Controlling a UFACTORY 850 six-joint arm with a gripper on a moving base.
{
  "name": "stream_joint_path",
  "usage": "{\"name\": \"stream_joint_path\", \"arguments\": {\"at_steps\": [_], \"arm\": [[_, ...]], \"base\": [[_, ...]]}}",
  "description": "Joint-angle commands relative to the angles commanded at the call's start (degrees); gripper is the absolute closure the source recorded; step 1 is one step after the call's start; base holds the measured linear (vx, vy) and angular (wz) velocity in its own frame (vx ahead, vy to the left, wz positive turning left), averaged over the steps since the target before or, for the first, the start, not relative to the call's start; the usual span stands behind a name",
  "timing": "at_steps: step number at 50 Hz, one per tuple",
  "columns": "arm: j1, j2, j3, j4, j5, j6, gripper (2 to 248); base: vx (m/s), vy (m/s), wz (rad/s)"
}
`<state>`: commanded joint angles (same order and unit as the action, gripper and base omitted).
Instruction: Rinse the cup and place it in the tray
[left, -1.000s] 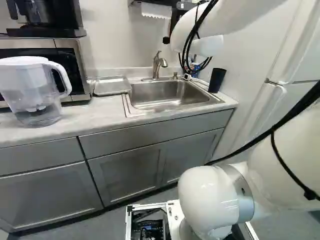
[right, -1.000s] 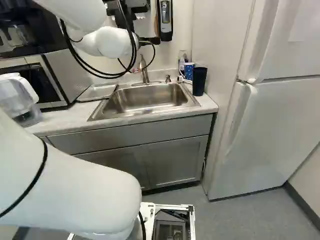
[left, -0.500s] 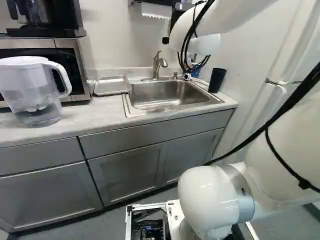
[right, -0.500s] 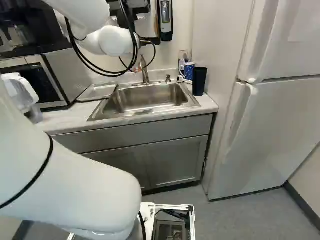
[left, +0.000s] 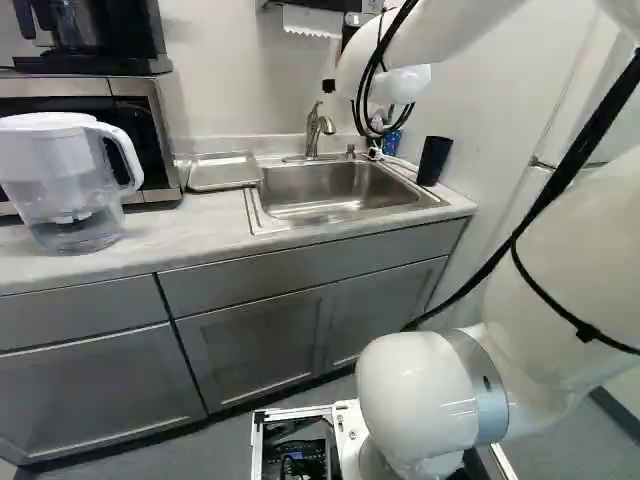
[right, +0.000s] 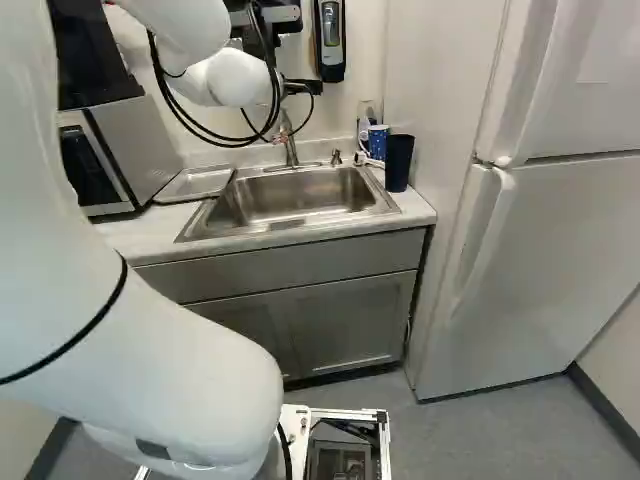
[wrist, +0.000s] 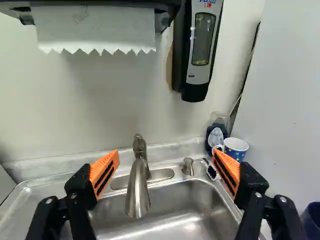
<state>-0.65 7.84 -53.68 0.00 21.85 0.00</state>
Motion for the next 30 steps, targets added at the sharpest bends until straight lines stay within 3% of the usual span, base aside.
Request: {"name": "stream_joint_path", "arguments": {"at_steps": [30], "arm": [[0.04,-7.12,-6.84,0.00,-4.27,0.00,3]], "base": [[0.000,0.000,0.000]]}}
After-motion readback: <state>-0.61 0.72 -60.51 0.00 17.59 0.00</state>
